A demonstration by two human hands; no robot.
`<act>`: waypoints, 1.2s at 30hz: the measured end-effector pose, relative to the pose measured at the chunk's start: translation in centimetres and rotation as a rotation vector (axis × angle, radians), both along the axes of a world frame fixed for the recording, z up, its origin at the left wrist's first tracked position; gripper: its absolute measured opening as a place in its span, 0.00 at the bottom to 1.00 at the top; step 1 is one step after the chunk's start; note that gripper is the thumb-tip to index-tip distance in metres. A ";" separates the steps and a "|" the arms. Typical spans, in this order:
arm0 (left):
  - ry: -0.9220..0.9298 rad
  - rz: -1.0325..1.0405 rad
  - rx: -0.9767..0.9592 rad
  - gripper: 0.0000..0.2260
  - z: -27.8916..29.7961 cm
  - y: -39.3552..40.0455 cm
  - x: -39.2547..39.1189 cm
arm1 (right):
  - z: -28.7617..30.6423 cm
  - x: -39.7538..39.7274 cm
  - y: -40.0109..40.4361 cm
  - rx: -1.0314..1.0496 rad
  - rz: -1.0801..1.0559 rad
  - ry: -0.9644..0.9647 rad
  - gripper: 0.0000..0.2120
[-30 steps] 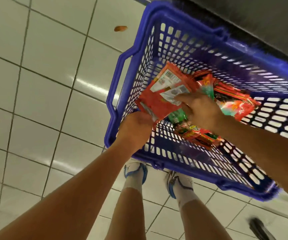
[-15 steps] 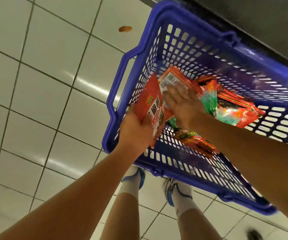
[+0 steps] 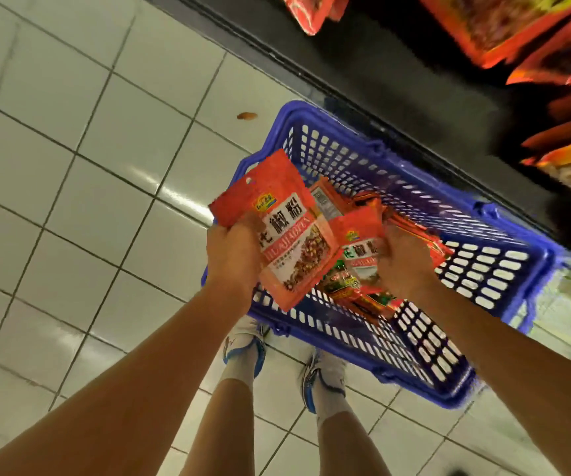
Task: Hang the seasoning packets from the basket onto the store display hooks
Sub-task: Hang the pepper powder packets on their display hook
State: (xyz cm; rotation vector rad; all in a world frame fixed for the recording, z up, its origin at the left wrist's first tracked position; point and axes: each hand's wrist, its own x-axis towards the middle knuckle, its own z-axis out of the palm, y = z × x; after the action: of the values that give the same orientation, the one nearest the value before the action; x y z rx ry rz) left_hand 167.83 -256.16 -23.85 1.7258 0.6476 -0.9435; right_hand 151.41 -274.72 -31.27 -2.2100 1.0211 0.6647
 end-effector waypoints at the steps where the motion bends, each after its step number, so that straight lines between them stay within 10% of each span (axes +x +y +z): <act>1: 0.002 0.006 -0.026 0.11 1.5 -0.2 0.3 | 1.7 -0.3 -0.6 0.046 -0.130 -0.021 0.09; 10: 0.064 -0.217 -0.225 0.08 19.0 -1.3 0.9 | 24.2 3.3 -1.2 0.614 -1.074 -0.456 0.09; 18: -0.174 -0.330 -0.396 0.06 42.4 -3.0 3.9 | 51.6 5.0 -2.3 0.278 -0.654 -0.830 0.10; 36: -0.675 -0.685 -1.004 0.07 88.0 -15.1 7.6 | 96.0 2.0 -7.5 -0.410 -0.699 -1.479 0.12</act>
State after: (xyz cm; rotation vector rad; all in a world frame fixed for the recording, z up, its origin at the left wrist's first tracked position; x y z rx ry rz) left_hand 175.38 -271.24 64.11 1.1685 -0.8058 -0.8149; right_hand 153.42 -282.20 64.77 -1.6721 0.9209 -1.3872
